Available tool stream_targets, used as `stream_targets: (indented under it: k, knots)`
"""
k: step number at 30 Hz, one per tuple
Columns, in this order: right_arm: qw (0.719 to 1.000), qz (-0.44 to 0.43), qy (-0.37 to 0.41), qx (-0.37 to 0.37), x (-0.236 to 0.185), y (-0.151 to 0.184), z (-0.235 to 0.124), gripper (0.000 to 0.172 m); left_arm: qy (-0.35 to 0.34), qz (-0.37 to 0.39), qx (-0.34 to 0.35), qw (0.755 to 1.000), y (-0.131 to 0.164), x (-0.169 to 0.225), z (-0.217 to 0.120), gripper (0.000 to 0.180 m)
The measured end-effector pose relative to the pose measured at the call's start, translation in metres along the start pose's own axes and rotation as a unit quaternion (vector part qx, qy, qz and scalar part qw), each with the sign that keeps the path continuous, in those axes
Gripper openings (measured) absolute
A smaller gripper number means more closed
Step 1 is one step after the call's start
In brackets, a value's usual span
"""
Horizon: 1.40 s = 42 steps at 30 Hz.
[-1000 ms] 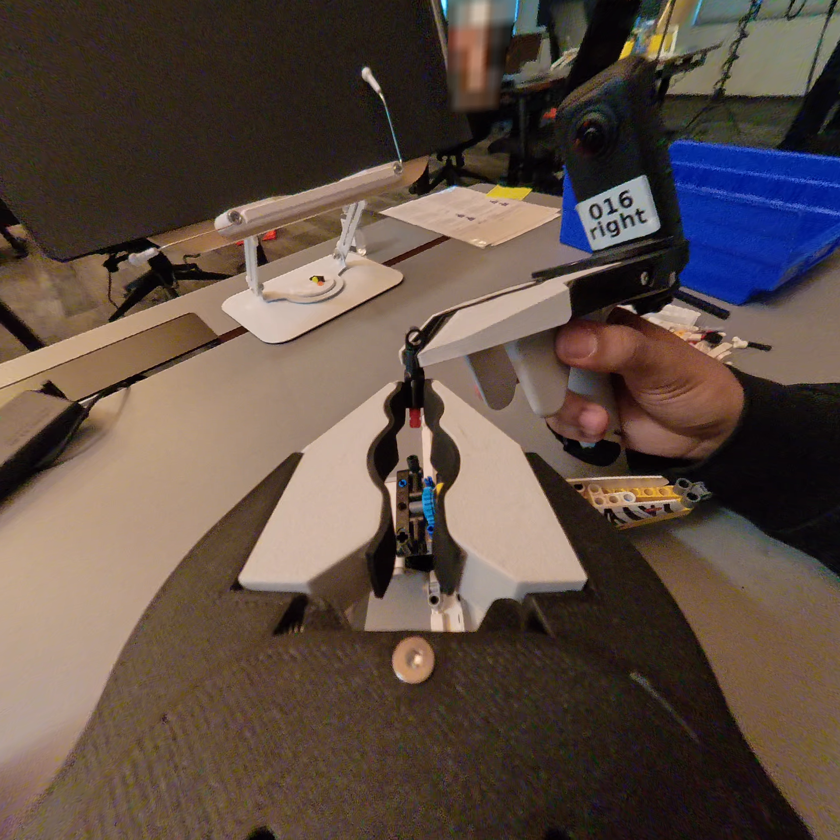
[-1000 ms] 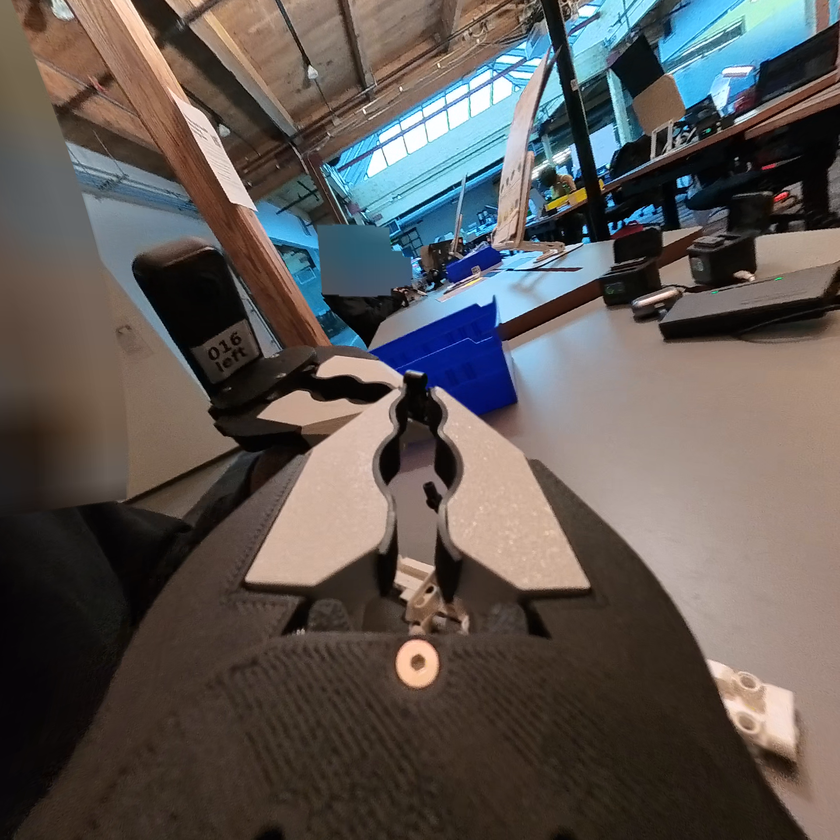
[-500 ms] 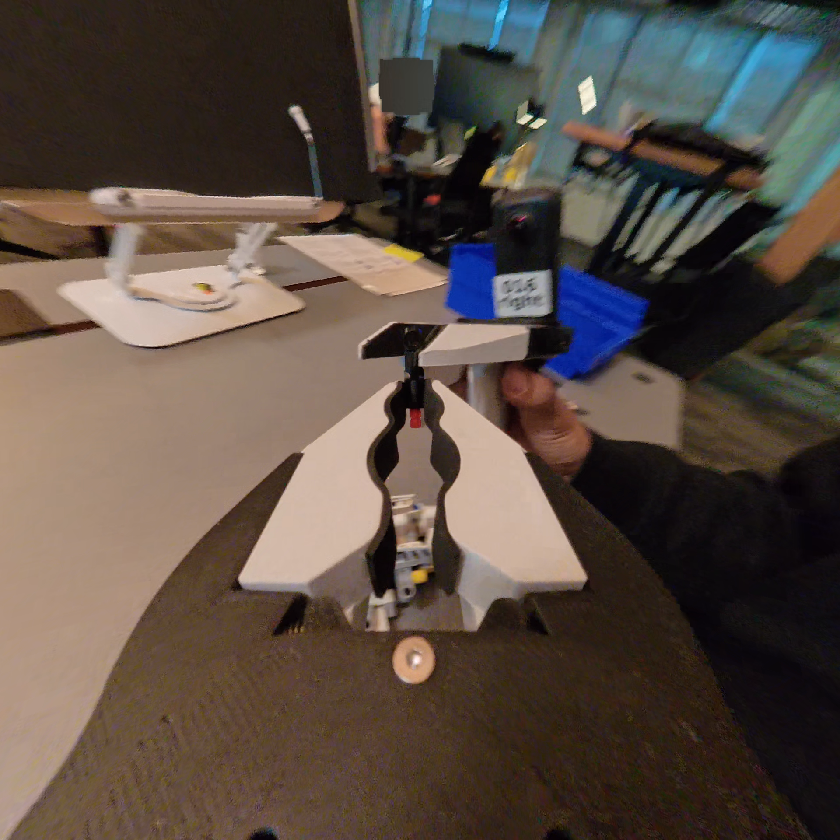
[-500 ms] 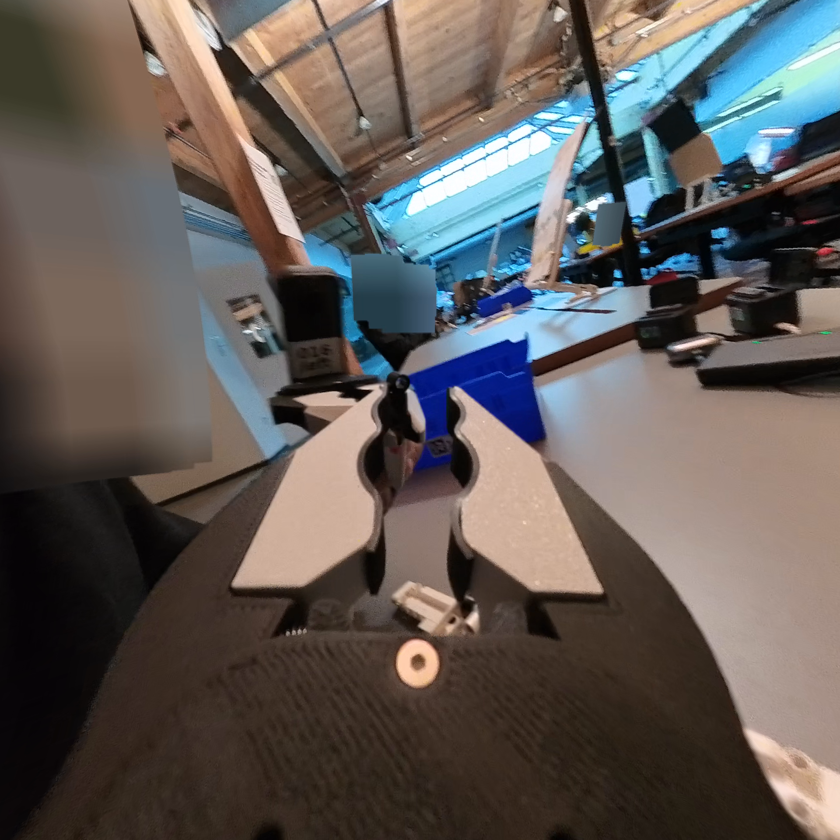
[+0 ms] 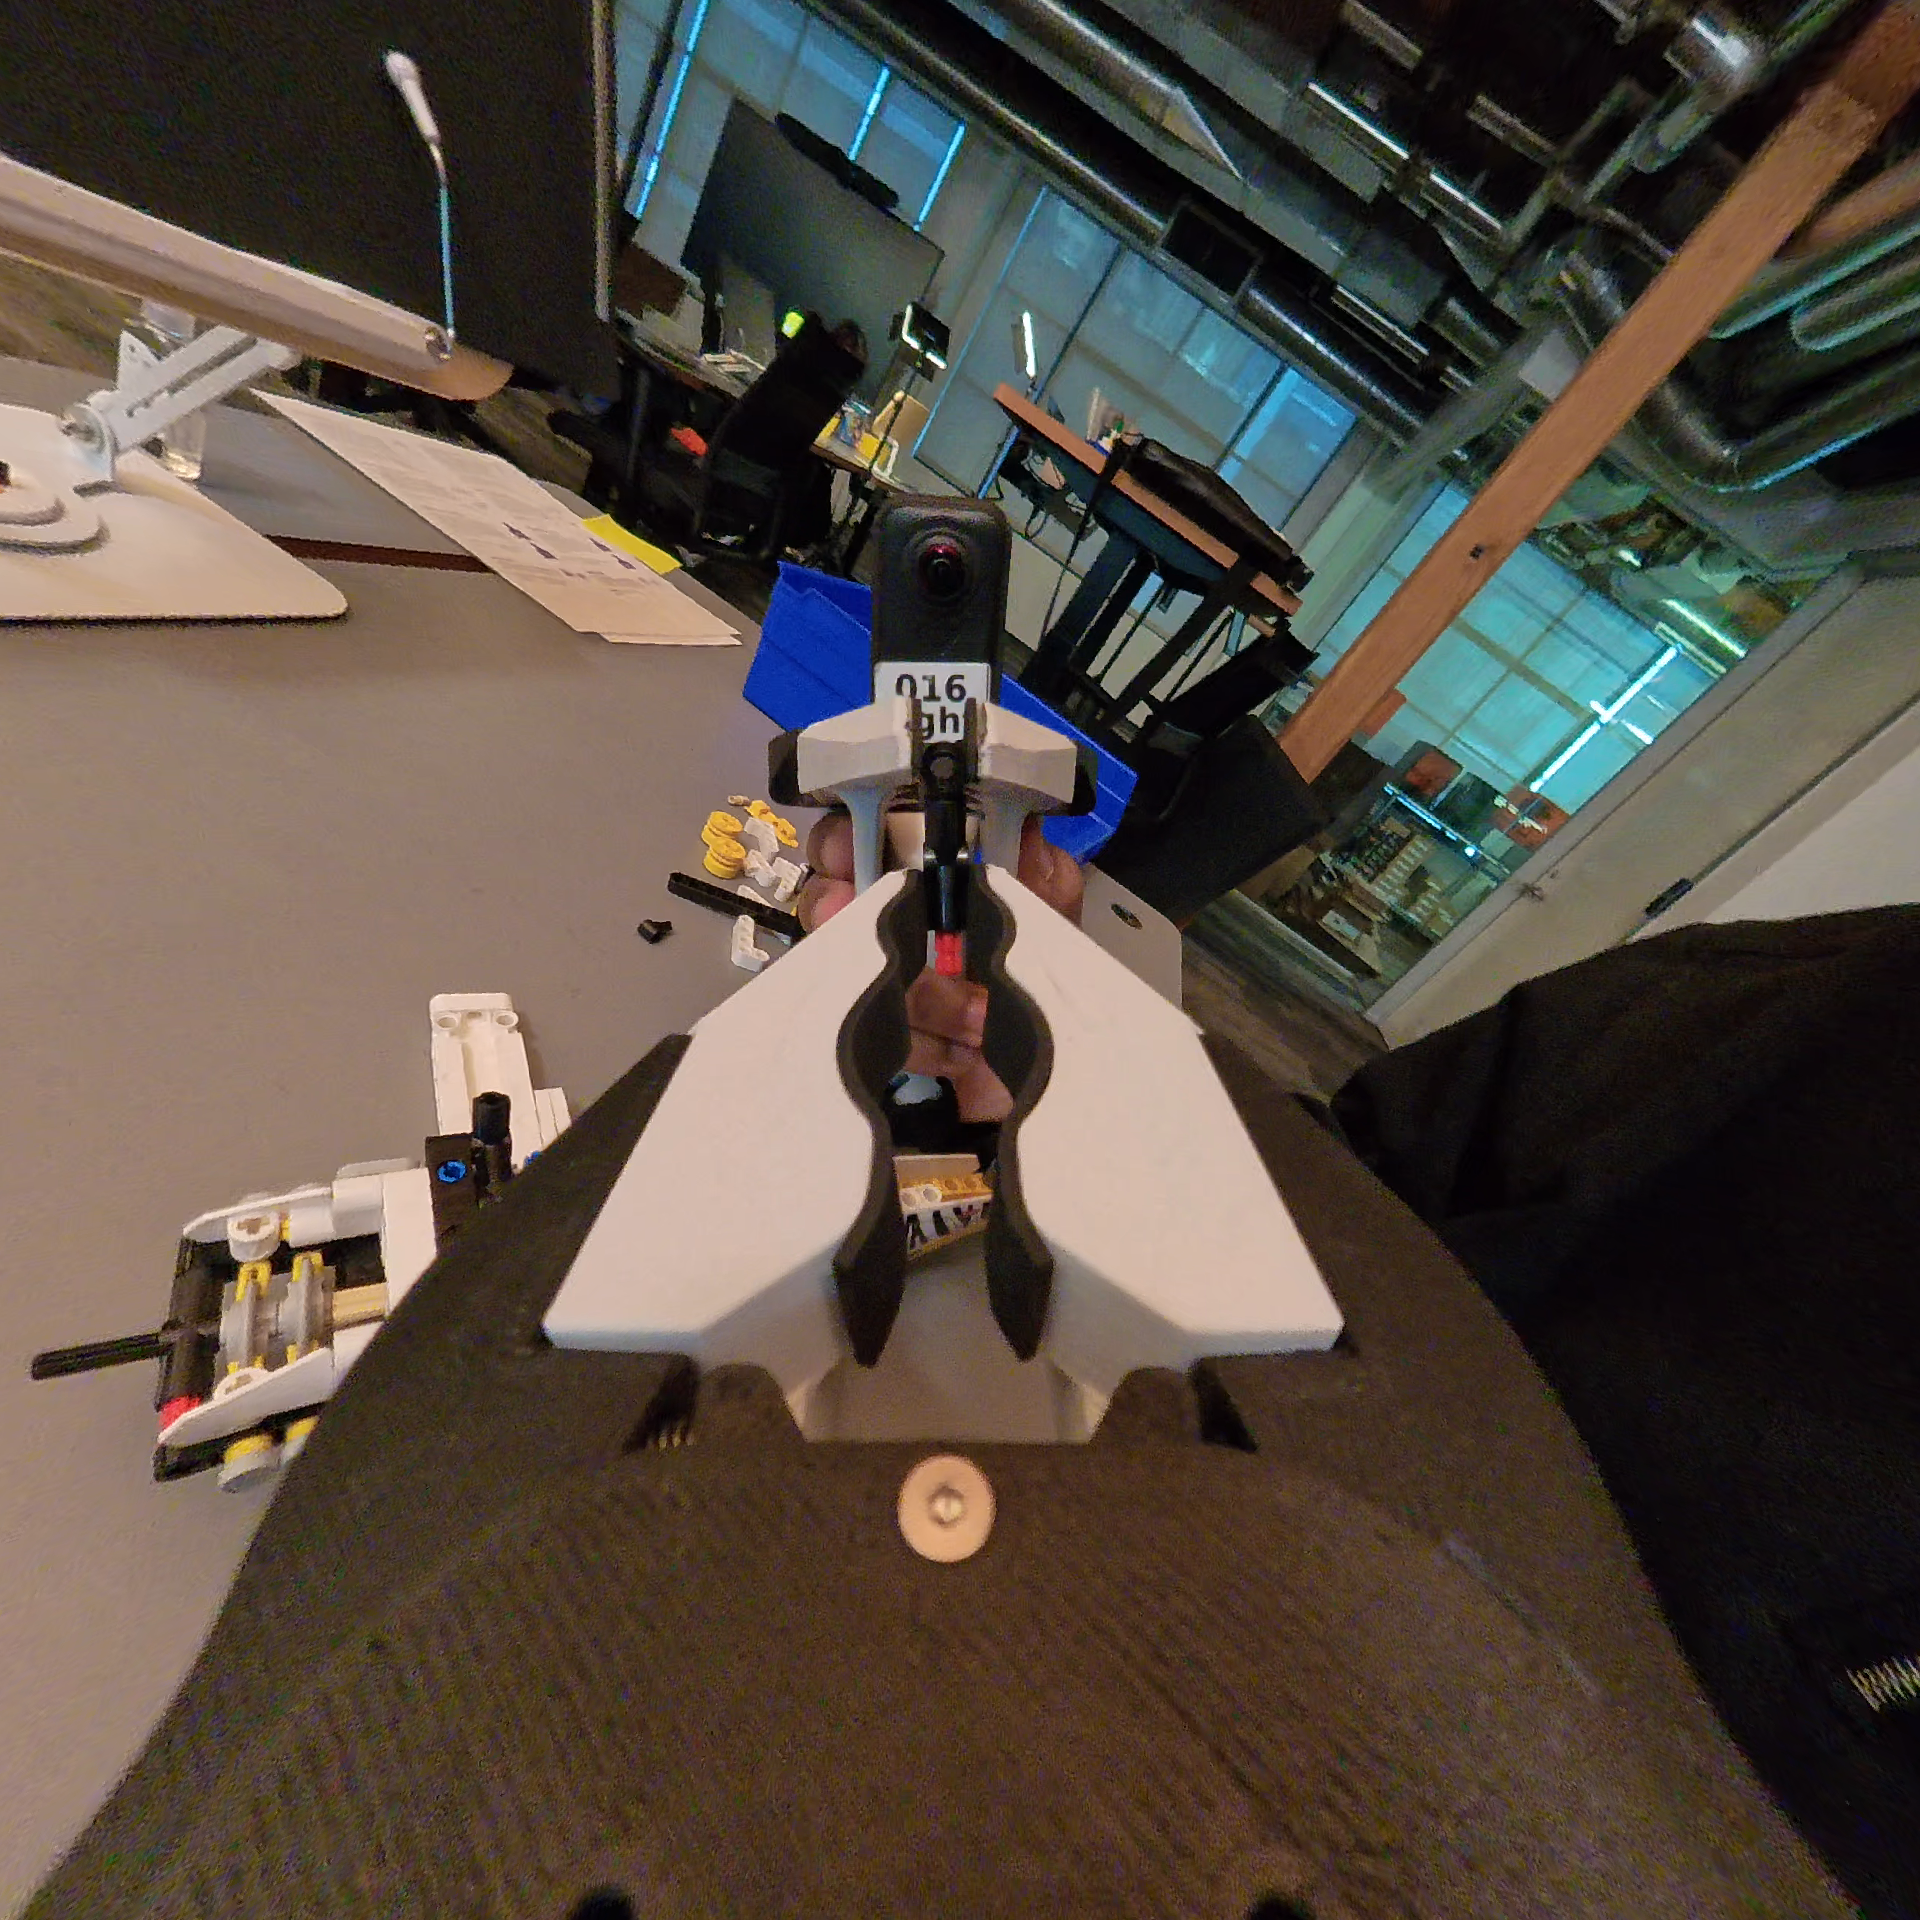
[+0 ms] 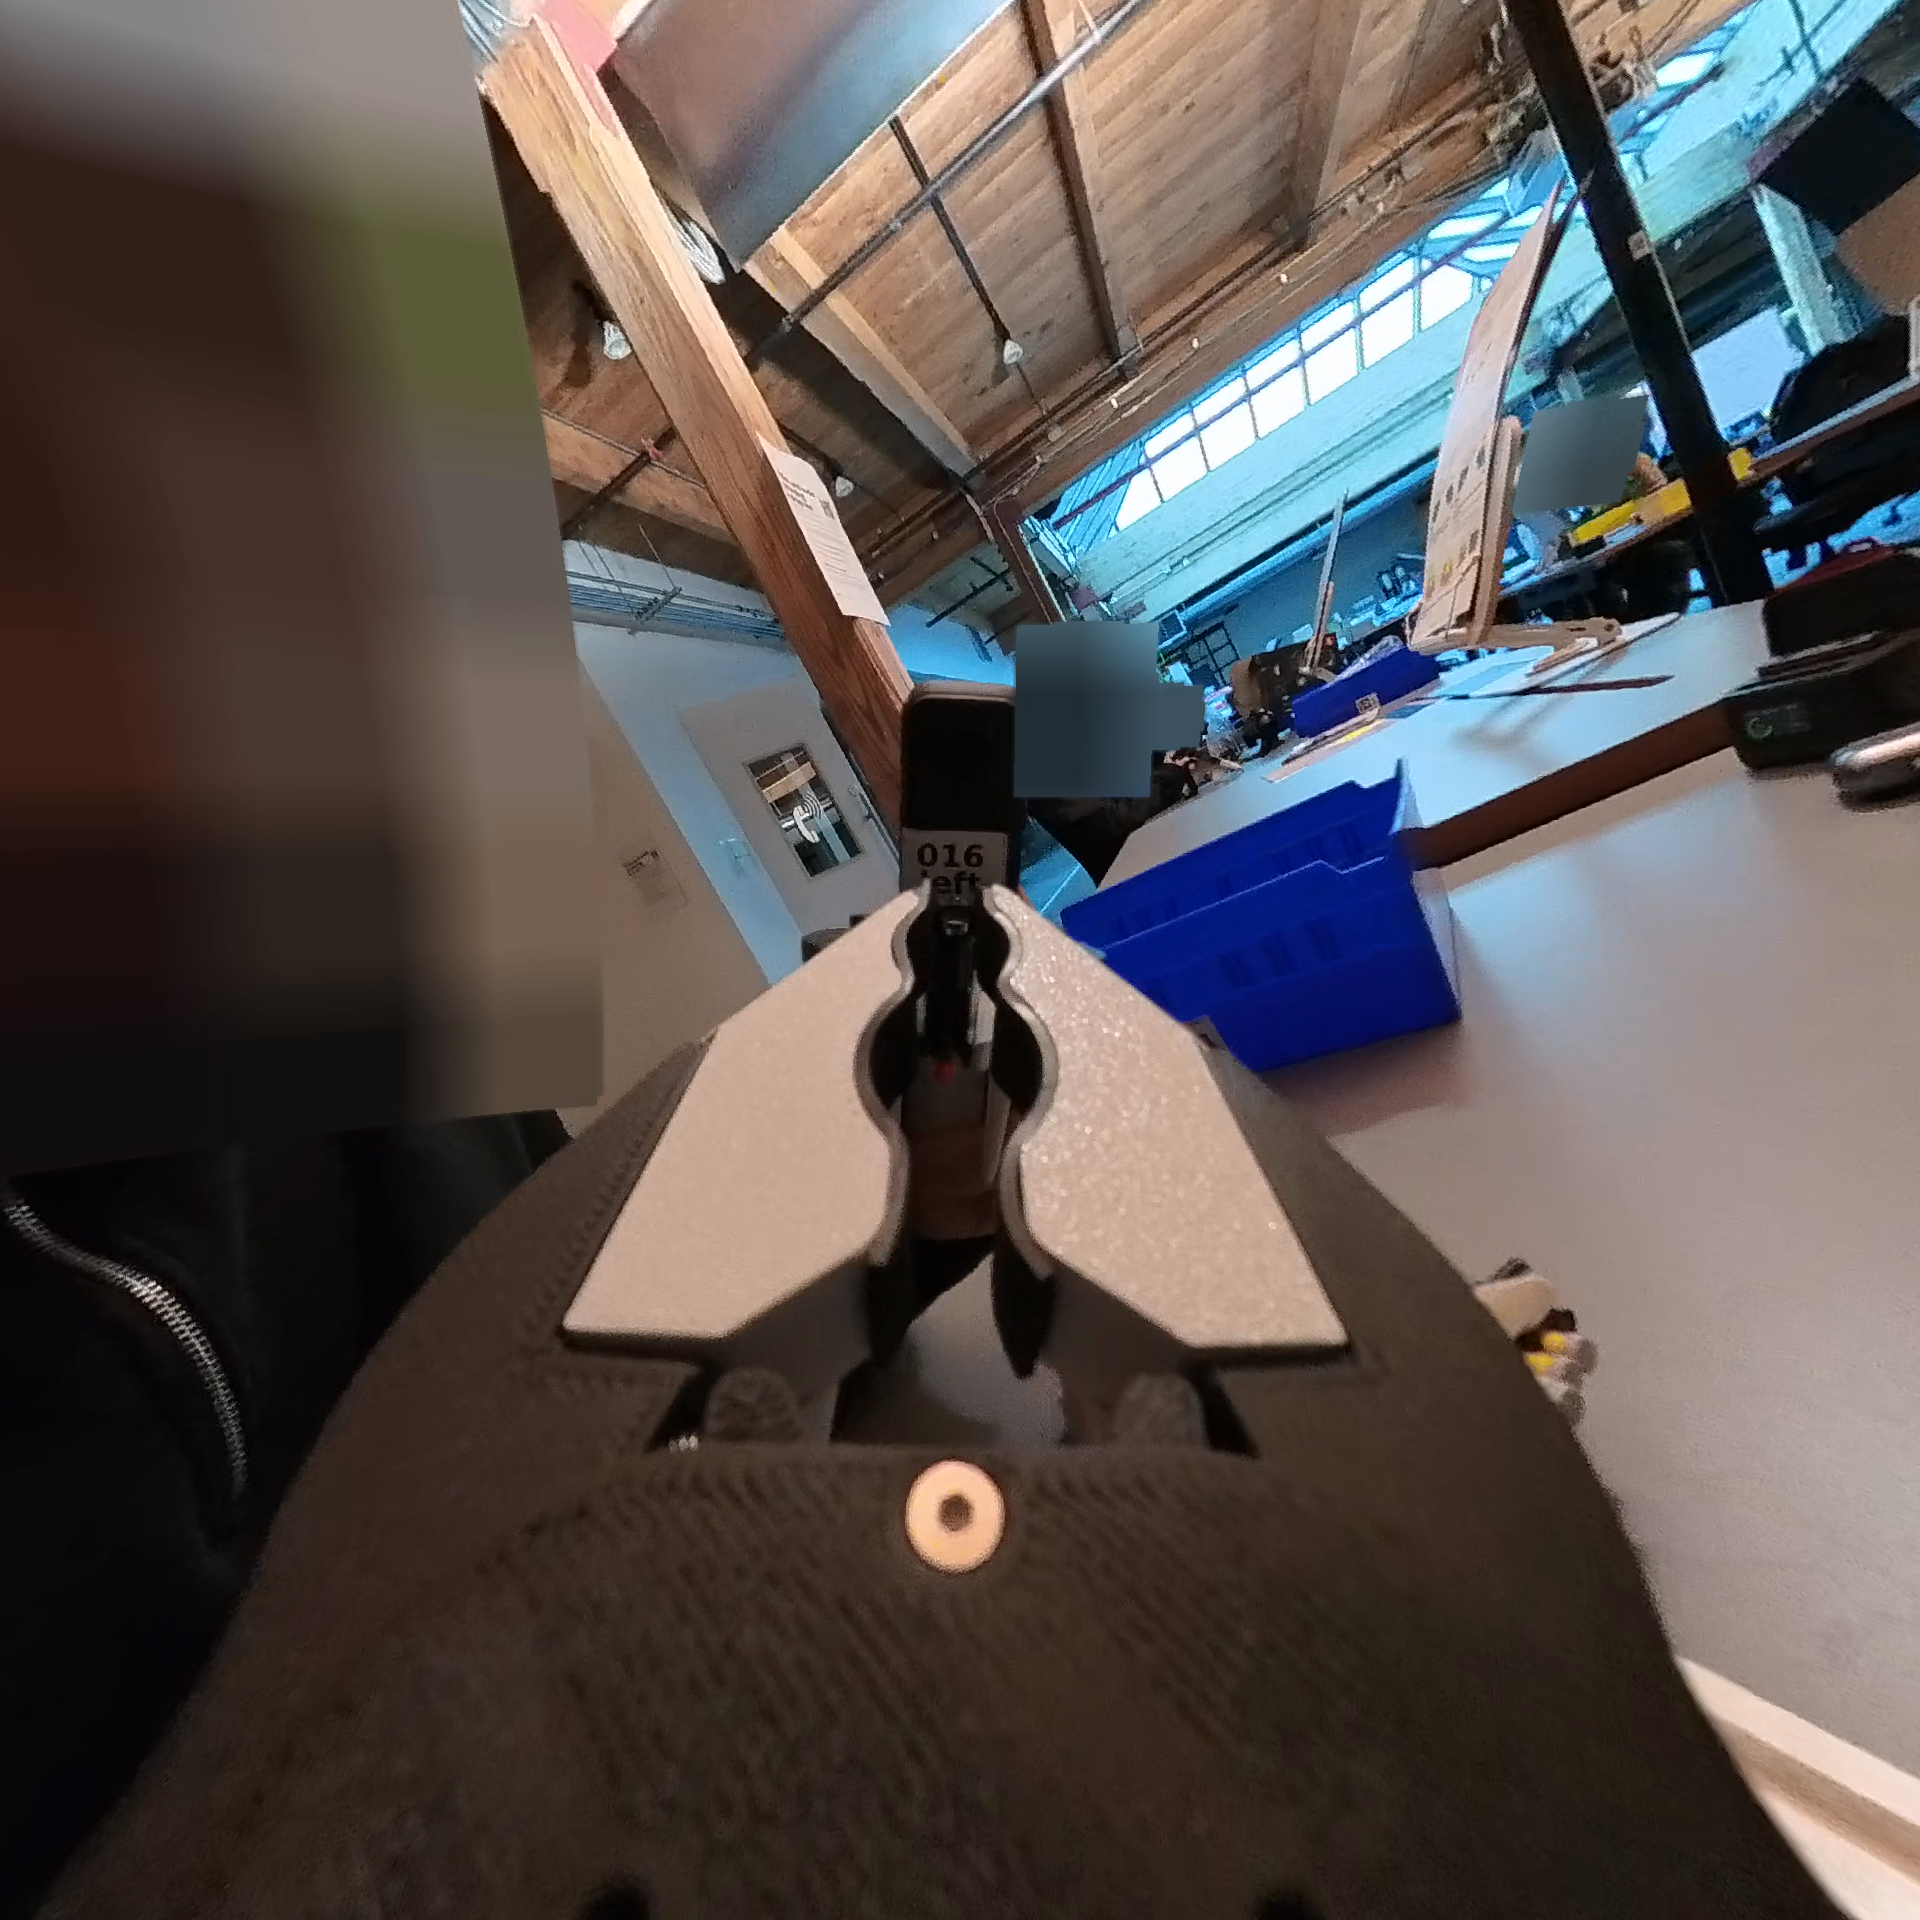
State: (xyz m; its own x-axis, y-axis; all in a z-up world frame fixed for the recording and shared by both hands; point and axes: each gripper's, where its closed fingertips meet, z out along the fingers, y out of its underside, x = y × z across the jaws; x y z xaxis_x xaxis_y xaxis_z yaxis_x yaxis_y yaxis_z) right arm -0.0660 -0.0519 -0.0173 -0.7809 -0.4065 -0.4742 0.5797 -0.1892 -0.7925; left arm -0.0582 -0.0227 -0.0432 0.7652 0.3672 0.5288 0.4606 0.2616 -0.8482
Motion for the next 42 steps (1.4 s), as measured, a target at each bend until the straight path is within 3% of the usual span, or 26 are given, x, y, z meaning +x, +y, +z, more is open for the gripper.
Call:
stream_targets:
  k: [11, 12, 15, 18, 20, 24, 26, 27, 30, 31, 36, 42]
  knots:
    - [0.999, -0.018, 0.032, 0.020, -0.001, -0.007, -0.002, 0.003, 0.006, -0.012, 0.010, 1.000, -0.003, 0.003, 0.002, 0.006]
    - [0.999, -0.018, 0.035, 0.036, -0.001, -0.011, -0.003, 0.005, 0.009, -0.016, 0.012, 1.000, -0.003, 0.003, 0.002, 0.006]
    - [0.983, 0.006, 0.026, 0.184, -0.002, -0.063, -0.047, 0.004, -0.016, 0.002, -0.046, 0.999, 0.021, -0.005, 0.007, 0.004]
    - [0.985, -0.070, 0.114, 0.112, 0.008, -0.058, -0.059, 0.004, 0.045, -0.041, 0.009, 0.998, 0.005, 0.011, 0.007, 0.004]
    - [0.979, -0.109, 0.163, 0.055, 0.015, -0.049, -0.058, 0.004, 0.015, -0.014, -0.013, 1.000, 0.011, 0.003, 0.008, 0.004]
    - [0.968, -0.064, 0.244, -0.019, 0.045, -0.036, -0.079, 0.005, 0.004, -0.006, -0.004, 1.000, 0.007, 0.001, 0.002, 0.004]
    - [0.939, -0.018, 0.331, -0.088, 0.075, -0.016, -0.110, 0.005, 0.002, -0.009, 0.004, 1.000, 0.003, -0.001, -0.002, 0.003]
    - [0.912, -0.010, 0.387, -0.135, 0.089, -0.004, -0.130, 0.005, -0.001, -0.009, 0.005, 1.000, 0.003, -0.002, -0.004, 0.003]
    - [0.788, -0.046, 0.554, -0.265, 0.115, 0.016, -0.200, 0.005, -0.001, -0.015, 0.010, 1.000, 0.001, -0.004, -0.006, 0.003]
    - [0.766, -0.042, 0.575, -0.284, 0.117, 0.021, -0.212, 0.005, 0.001, -0.017, 0.012, 1.000, 0.001, -0.005, -0.006, 0.003]
    - [0.733, 0.004, 0.600, -0.321, 0.122, 0.038, -0.234, 0.007, 0.010, -0.029, 0.013, 0.999, 0.003, -0.006, -0.005, 0.003]
    - [0.732, -0.023, 0.606, -0.310, 0.123, 0.028, -0.232, 0.022, 0.015, -0.031, 0.011, 0.999, 0.003, -0.004, -0.004, 0.003]
